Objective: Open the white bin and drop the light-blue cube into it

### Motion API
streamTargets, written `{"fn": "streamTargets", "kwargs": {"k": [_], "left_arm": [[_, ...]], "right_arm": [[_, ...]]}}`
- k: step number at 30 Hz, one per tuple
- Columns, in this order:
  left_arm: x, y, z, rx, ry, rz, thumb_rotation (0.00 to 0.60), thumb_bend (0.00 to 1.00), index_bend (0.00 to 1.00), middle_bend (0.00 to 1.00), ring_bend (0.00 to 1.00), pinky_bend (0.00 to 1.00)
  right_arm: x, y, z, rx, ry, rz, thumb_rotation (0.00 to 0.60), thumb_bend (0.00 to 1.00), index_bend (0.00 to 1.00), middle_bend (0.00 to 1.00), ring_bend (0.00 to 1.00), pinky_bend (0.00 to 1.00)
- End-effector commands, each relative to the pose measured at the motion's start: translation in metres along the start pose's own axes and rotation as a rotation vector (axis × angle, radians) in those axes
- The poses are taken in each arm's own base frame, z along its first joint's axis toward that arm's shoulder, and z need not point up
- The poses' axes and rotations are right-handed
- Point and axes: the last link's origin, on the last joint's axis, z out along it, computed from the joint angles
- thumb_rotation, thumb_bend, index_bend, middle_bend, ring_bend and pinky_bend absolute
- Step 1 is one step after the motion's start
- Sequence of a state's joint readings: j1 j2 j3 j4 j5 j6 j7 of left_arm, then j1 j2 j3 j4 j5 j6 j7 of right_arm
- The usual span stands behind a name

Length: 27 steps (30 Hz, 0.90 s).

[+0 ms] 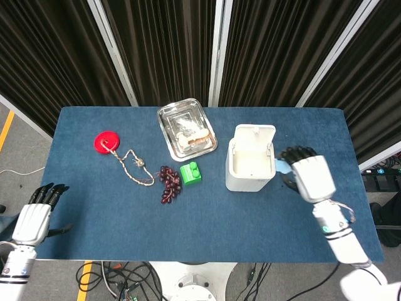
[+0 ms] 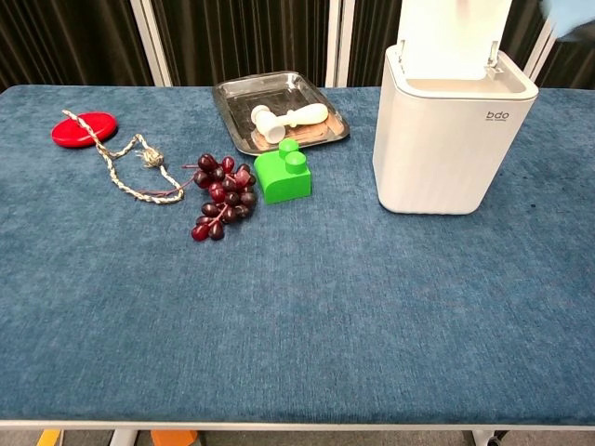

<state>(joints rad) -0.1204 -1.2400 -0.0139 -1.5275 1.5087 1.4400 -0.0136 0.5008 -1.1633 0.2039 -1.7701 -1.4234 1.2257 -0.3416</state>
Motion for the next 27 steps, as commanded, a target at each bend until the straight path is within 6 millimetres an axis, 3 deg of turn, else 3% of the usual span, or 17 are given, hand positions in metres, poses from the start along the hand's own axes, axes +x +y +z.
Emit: {"fn": "streamTargets", "kwargs": {"k": [1, 4, 9, 14, 19, 23, 27], "left_arm": [[0.0, -0.002, 0.0, 0.005, 0.001, -0.003, 0.6, 0.05, 0.17, 0.13, 0.07, 0.12], [0.001, -0.003, -0.001, 0.007, 0.004, -0.006, 0.6, 0.05, 0.17, 0.13, 0.07, 0.12], [0.001, -0.003, -0.001, 0.0, 0.004, -0.008, 0.6, 0.05, 0.17, 0.13, 0.07, 0.12], [0.001, -0.002, -0.002, -0.001, 0.007, -0.007, 0.6, 0.05, 0.17, 0.13, 0.07, 0.12], [0.003, 0.0, -0.001, -0.008, 0.007, -0.004, 0.6, 0.05, 0.17, 0.13, 0.07, 0.11], [0.004, 0.003, 0.002, -0.021, 0.016, 0.0, 0.6, 0.05, 0.17, 0.13, 0.07, 0.12], [0.005, 0.005, 0.003, -0.027, 0.025, 0.0, 0.6, 0.05, 0.17, 0.13, 0.07, 0.12]], "right_arm": [[-0.009, -0.037, 0.025, 0.049, 0.072, 0.106, 0.6, 0.1, 0.0, 0.0, 0.0, 0.0], [-0.009, -0.039, 0.022, 0.063, 0.135, 0.134, 0.6, 0.1, 0.0, 0.0, 0.0, 0.0], [-0.005, -0.022, -0.005, 0.045, 0.142, 0.148, 0.6, 0.11, 0.0, 0.0, 0.0, 0.0], [-0.013, 0.02, -0.067, -0.05, 0.083, 0.093, 0.6, 0.07, 0.0, 0.0, 0.0, 0.0], [-0.032, 0.059, -0.146, -0.206, -0.137, 0.088, 0.6, 0.17, 0.0, 0.0, 0.0, 0.0], [-0.041, 0.072, -0.178, -0.309, -0.205, 0.072, 0.6, 0.19, 0.0, 0.0, 0.0, 0.0], [-0.048, 0.079, -0.185, -0.354, -0.223, 0.047, 0.6, 0.19, 0.0, 0.0, 0.0, 0.0]]}}
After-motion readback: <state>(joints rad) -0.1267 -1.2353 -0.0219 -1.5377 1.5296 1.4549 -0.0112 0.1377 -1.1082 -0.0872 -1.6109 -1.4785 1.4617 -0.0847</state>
